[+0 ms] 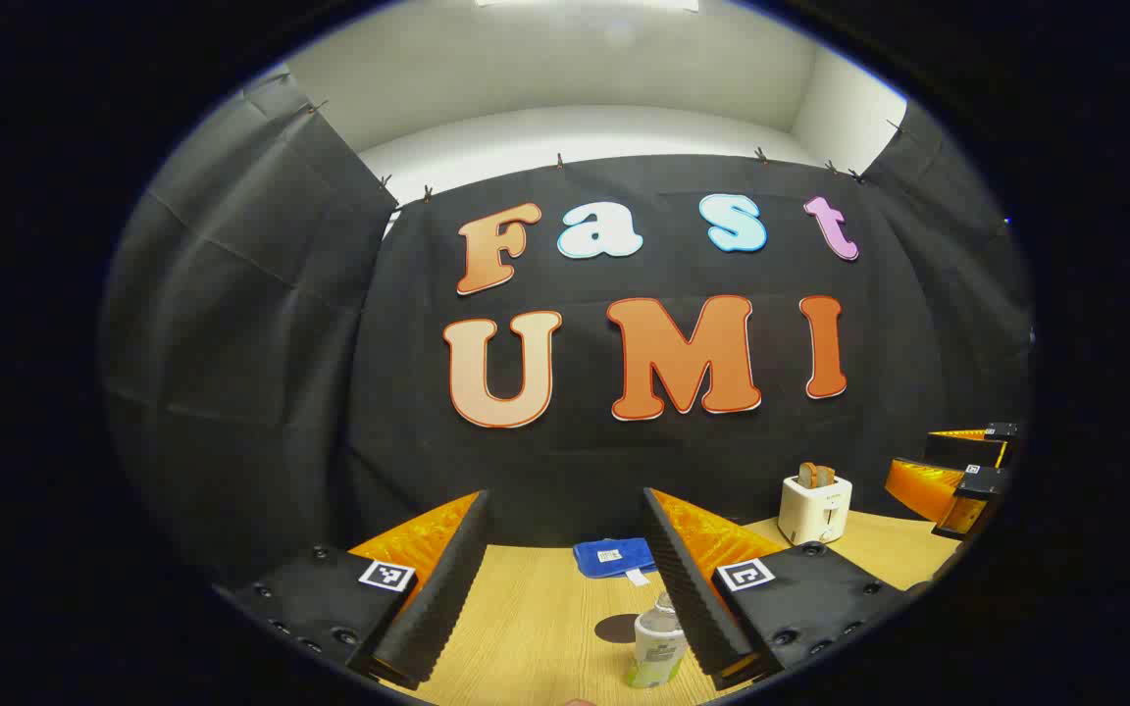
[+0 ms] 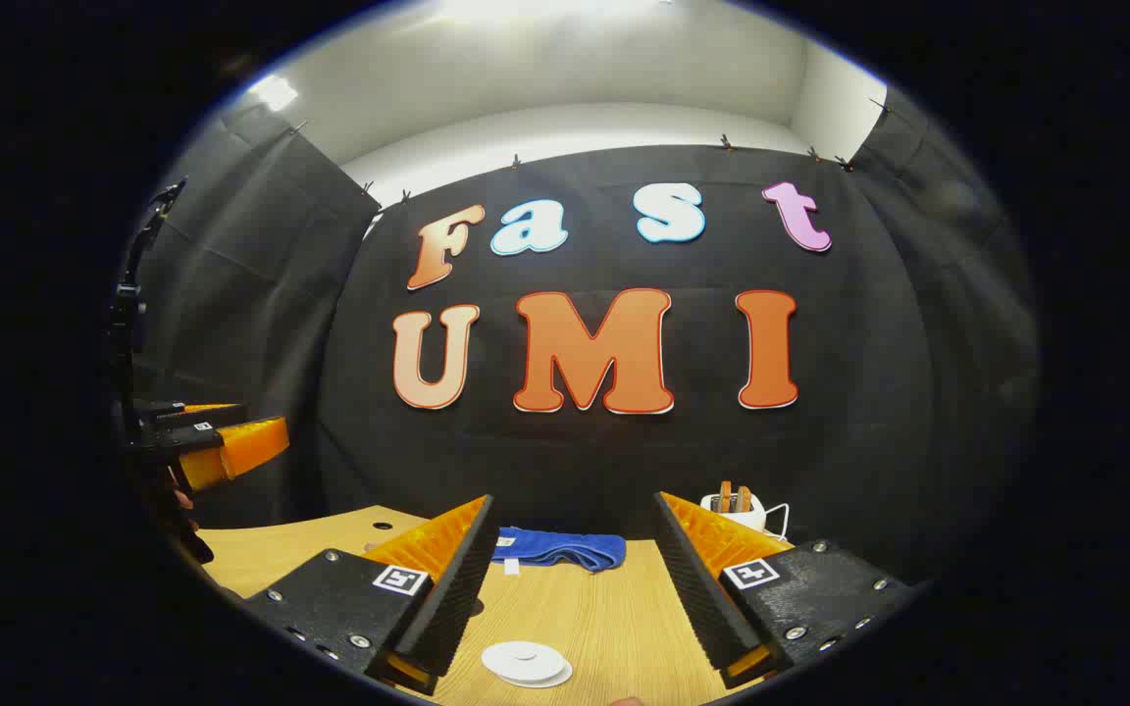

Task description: Open the teacup lid with one hand, grasp the water bottle and pour water into the teacup with the other hand; after pouring, place the water bottle on the coaster and then close the teacup lid.

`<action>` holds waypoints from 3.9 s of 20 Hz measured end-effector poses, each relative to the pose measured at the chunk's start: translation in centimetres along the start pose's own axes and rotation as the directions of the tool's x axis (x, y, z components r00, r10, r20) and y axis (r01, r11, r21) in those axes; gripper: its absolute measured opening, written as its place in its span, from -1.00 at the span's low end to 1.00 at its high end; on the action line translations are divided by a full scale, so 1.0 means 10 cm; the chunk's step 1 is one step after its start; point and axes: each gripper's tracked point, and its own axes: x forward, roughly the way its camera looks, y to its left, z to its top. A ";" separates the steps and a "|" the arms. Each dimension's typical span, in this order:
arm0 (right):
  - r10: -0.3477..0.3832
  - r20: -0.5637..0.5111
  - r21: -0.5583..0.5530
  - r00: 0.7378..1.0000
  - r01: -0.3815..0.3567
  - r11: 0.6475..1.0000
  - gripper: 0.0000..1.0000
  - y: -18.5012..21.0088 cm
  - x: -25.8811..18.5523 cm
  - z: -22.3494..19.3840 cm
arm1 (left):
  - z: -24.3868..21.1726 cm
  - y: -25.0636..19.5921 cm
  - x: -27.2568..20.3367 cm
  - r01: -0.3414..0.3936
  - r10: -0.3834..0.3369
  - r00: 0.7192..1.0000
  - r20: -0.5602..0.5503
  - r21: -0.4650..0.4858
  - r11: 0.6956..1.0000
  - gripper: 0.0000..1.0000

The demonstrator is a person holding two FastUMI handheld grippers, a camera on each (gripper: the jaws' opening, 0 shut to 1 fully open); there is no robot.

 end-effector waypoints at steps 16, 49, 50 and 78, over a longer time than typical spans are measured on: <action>0.020 -0.002 -0.016 1.000 -0.020 1.000 0.88 0.01 0.01 -0.11 | -0.07 -0.12 -0.04 0.017 -0.017 1.000 0.008 0.051 0.999 0.92; 0.155 -0.343 -0.029 0.927 -0.175 0.984 0.70 0.40 0.28 -1.90 | -1.68 -0.83 -0.12 0.242 -0.255 0.948 -0.192 -0.089 0.966 0.92; 0.153 -0.359 -0.032 0.921 -0.177 0.984 0.65 0.40 0.28 -1.96 | -1.74 -0.83 -0.10 0.239 -0.251 0.947 -0.203 -0.080 0.968 0.92; 0.187 -0.417 0.082 0.890 -0.168 0.982 -0.55 0.49 0.28 -2.13 | -2.29 -0.97 -0.09 0.247 -0.248 0.918 -0.310 -0.044 0.968 0.93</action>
